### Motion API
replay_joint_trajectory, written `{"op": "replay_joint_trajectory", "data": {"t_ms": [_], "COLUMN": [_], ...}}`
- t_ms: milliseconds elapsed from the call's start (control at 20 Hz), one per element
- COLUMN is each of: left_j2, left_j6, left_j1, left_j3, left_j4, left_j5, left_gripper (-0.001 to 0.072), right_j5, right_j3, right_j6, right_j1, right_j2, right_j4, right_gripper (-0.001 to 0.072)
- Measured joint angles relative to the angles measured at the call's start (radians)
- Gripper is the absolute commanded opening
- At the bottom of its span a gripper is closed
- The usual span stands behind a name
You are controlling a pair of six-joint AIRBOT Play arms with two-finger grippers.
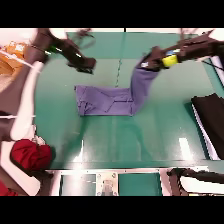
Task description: Fold the shirts.
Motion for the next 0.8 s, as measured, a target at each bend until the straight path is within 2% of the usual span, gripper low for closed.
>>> {"op": "replay_joint_trajectory", "data": {"t_ms": [250, 300, 350, 400, 500, 600, 700, 800], "left_j2": [0.143, 0.16, 0.172, 0.18, 0.191, 0.196, 0.2, 0.201], "left_j6": [-0.004, 0.004, 0.013, 0.019, 0.03, 0.045, 0.055, 0.06], "left_j1": [0.124, 0.133, 0.141, 0.147, 0.154, 0.158, 0.16, 0.162], "left_j3": [-0.015, -0.027, -0.04, -0.051, -0.067, -0.076, -0.08, -0.082], "left_j4": [0.072, 0.078, 0.082, 0.087, 0.092, 0.093, 0.097, 0.1], "left_j5": [-0.017, -0.018, -0.018, -0.019, -0.025, -0.026, -0.028, -0.029], "left_gripper": [0.0029, 0.0029, 0.0029, 0.0029, 0.0029, 0.0029, 0.0029, 0.0029], "right_j5": [-0.326, -0.415, -0.522, -0.625, -0.795, -0.877, -0.857, -0.773], "right_j3": [0.0, 0.0, 0.0, 0.0, 0.009, 0.018, 0.022, 0.025], "right_j6": [0.043, 0.047, 0.049, 0.05, 0.055, 0.056, 0.055, 0.052], "right_j1": [0.34, 0.404, 0.47, 0.526, 0.602, 0.612, 0.557, 0.456], "right_j2": [-0.186, -0.24, -0.303, -0.362, -0.467, -0.513, -0.506, -0.455], "right_j4": [-0.001, 0.001, 0.011, 0.019, 0.055, 0.082, 0.088, 0.063], "right_gripper": [0.0017, 0.017, 0.0443, 0.0504, 0.0501, 0.0488, 0.0489, 0.0489]}}
